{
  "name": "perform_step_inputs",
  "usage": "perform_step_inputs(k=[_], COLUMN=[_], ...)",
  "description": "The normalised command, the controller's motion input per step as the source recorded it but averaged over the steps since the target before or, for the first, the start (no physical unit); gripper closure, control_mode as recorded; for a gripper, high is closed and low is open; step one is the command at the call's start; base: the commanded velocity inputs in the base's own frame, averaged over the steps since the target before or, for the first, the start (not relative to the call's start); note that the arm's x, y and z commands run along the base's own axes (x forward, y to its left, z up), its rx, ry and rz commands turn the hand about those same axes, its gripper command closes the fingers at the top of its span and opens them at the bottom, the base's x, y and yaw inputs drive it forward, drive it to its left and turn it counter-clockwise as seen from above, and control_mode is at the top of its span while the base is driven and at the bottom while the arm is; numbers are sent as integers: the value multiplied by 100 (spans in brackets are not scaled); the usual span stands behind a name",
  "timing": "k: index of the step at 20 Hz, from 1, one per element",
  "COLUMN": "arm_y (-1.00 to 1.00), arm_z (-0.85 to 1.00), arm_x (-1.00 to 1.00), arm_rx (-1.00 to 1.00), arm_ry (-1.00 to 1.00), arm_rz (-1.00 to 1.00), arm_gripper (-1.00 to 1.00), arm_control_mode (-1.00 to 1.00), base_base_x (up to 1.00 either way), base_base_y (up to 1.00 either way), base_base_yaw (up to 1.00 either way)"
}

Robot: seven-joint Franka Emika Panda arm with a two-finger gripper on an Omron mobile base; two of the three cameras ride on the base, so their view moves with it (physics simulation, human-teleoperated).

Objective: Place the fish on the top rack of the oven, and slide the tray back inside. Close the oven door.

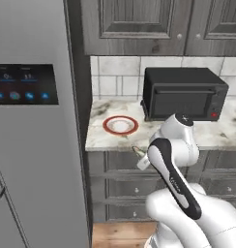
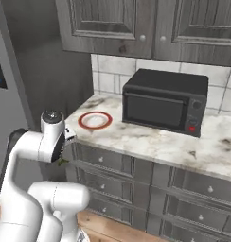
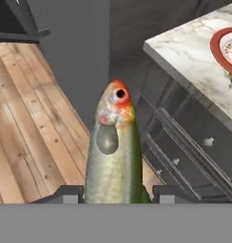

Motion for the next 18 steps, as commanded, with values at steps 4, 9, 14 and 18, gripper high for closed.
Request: perform_step_inputs(k=[4, 9, 14, 18], arm_y=[0, 0, 0, 0], arm_z=[0, 0, 0, 0], arm_x=[0, 0, 0, 0], arm_rx=[0, 0, 0, 0], arm_ry=[0, 0, 0, 0], arm_rz=[0, 0, 0, 0], arm_gripper=[100, 100, 100, 100], arm_control_mode=[100, 100, 100, 100], base_base_x=[-15, 0, 0, 0], base_base_y=[98, 100, 95, 78], base_base_yaw=[45, 36, 37, 40])
